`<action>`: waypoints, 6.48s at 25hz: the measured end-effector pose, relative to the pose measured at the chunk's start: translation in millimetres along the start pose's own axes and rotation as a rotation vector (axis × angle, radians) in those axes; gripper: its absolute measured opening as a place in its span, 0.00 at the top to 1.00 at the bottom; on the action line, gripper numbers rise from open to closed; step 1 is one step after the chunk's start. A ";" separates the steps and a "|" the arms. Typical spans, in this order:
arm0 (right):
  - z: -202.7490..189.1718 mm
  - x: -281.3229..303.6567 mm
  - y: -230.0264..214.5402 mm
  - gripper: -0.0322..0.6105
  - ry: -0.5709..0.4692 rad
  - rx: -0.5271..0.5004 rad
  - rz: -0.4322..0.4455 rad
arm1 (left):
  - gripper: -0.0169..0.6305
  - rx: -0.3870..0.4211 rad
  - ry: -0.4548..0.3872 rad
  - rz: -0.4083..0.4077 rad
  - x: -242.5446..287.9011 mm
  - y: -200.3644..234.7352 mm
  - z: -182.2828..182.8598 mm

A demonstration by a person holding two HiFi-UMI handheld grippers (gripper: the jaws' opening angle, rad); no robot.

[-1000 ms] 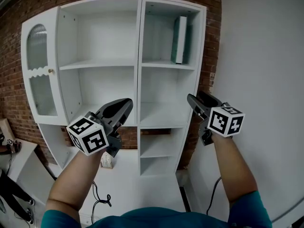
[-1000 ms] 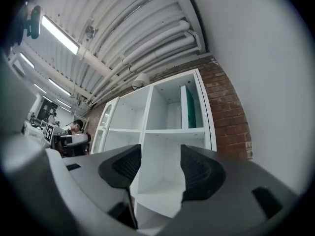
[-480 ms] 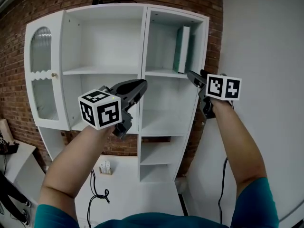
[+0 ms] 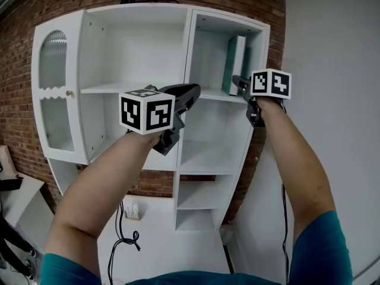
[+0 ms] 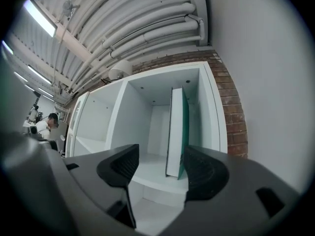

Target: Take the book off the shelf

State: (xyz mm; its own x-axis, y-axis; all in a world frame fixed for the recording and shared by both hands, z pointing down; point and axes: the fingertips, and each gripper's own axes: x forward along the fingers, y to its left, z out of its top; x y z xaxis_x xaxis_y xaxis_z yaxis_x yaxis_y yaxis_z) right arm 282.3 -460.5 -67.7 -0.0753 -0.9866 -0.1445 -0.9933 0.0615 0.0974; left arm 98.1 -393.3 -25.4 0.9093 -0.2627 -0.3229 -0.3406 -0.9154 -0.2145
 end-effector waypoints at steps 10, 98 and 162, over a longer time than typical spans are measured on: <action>14.5 56.4 -16.7 0.54 0.080 -0.087 -0.138 | 0.95 0.017 0.058 0.019 25.1 29.5 10.0; -24.8 -115.4 16.4 0.70 -0.069 0.062 0.127 | 0.95 -0.003 0.138 0.056 -44.6 -2.0 -54.5; -633.6 -223.4 124.3 0.70 0.479 0.297 0.313 | 0.95 -0.517 0.522 0.220 -245.5 -131.2 -532.2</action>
State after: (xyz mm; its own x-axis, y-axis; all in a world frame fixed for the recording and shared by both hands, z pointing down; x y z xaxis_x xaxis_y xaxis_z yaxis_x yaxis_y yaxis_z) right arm 230.9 -328.1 600.6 -0.3867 -0.8688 0.3092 -0.9176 0.3289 -0.2234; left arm 46.9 -371.0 572.7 0.8720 -0.4481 0.1968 -0.4888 -0.8177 0.3040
